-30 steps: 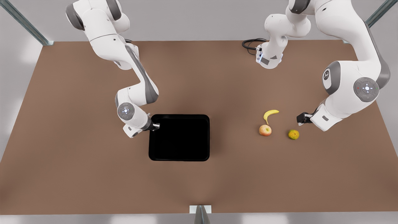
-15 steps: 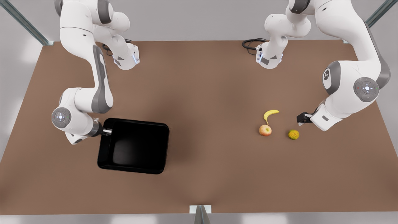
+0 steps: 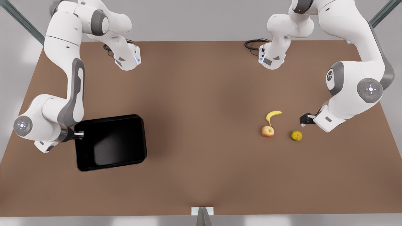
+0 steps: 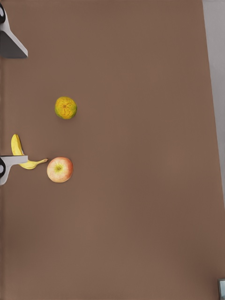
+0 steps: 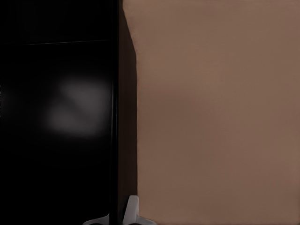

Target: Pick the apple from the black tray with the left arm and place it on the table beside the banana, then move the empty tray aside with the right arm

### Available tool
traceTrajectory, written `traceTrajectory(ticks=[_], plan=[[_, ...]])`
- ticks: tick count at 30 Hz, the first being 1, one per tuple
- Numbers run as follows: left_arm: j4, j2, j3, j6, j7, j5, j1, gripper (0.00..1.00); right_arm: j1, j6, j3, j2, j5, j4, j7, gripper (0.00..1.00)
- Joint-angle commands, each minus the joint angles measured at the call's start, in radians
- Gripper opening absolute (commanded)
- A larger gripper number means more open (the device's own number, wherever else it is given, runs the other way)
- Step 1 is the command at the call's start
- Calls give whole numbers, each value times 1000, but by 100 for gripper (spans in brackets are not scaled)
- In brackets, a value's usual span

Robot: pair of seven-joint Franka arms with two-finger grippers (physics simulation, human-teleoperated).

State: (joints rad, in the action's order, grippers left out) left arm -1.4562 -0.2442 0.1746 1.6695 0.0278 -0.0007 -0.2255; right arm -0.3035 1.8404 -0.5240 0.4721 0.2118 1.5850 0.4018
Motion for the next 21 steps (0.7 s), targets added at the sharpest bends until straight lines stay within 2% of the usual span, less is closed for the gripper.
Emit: traceTrajectory(ticks=[1, 3, 8, 9, 10, 11, 12, 13, 15, 16, 17, 18, 19, 20, 21], plan=[[0, 2, 0, -1, 0, 1, 0, 100, 4, 0, -4, 25, 11, -8, 437, 6], [0, 2, 0, -1, 0, 1, 0, 100, 7, 5, -19, 102, 14, -60, 436, 6], [0, 2, 0, -1, 0, 1, 0, 100, 27, 106, -34, 198, 72, -69, 473, 7], [0, 0, 0, -1, 0, 1, 0, 100, 27, 108, -37, 201, 72, -71, 471, 15], [0, 0, 0, -1, 0, 1, 0, 100, 27, 109, -37, 201, 92, -74, 457, 43], [0, 2, 0, -1, 0, 1, 0, 100, 27, 109, -42, 201, 152, -74, 450, 79], [0, 0, 0, -1, 0, 1, 0, 100, 26, 109, -47, 201, 166, -74, 443, 96], [0, 0, 0, -1, 0, 1, 2, 100, 26, 109, -47, 200, 166, -74, 436, 100], [0, 0, 0, -1, 0, 1, 0, 100, 20, 106, -51, 189, 169, -76, 428, 100], [0, 0, 0, -1, 0, 1, 0, 100, 8, 91, -37, 128, 170, -76, 378, 100], [0, 2, 0, -1, 0, 1, 0, 100, 1, -9, 2, 33, 159, -85, 266, 100], [2, 2, 0, -1, 0, 1, 0, 100, 9, -113, 51, -10, 152, -163, 158, 100], [4, 0, 0, 4, 1, 2, 0, 100, 93, -184, 179, -32, 109, -233, 92, 100], [8, 2, 0, 7, 4, 2, -1, 100, 236, -193, 432, -89, -72, -247, 20, 100], [10, 0, 0, 7, 3, 2, -1, 100, 294, -193, 526, -105, -161, -247, -28, 100]])
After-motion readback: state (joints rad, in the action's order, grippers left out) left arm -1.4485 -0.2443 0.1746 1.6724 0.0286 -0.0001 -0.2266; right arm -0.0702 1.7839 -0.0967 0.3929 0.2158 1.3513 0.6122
